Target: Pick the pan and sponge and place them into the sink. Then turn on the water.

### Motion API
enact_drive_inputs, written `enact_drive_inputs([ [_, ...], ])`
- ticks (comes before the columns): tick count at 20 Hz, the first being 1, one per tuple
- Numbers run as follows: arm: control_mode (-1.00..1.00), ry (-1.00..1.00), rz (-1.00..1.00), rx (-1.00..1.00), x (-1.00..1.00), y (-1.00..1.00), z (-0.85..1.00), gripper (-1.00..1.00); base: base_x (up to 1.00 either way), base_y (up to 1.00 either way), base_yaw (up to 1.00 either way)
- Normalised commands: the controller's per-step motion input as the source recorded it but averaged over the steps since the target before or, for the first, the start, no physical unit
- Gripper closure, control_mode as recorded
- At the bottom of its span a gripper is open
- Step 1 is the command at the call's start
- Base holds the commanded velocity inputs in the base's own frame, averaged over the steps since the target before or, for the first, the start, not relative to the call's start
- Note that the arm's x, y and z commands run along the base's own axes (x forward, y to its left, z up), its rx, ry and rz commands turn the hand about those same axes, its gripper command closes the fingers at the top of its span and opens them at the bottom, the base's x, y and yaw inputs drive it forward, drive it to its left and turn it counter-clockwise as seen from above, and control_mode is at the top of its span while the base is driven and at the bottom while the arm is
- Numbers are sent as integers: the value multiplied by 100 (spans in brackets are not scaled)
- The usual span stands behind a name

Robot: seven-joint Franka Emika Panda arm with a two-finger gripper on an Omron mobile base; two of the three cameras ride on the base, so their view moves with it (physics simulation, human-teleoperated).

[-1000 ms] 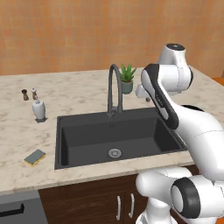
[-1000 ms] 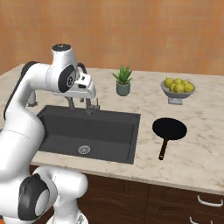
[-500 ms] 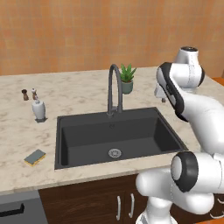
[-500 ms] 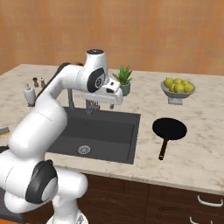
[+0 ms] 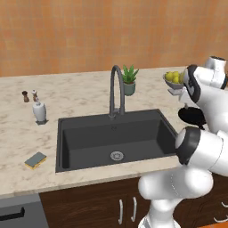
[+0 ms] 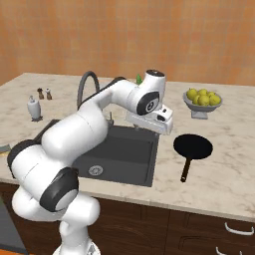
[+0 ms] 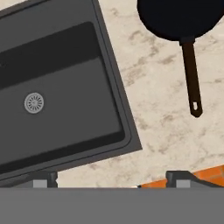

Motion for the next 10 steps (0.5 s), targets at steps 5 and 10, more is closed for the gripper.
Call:
enact_drive_inputs([
  [5, -100, 7, 0, 0, -5, -77, -31, -100, 0, 0, 0],
  [10, -100, 2, 0, -4, 0, -50, -35, -100, 0, 0, 0],
])
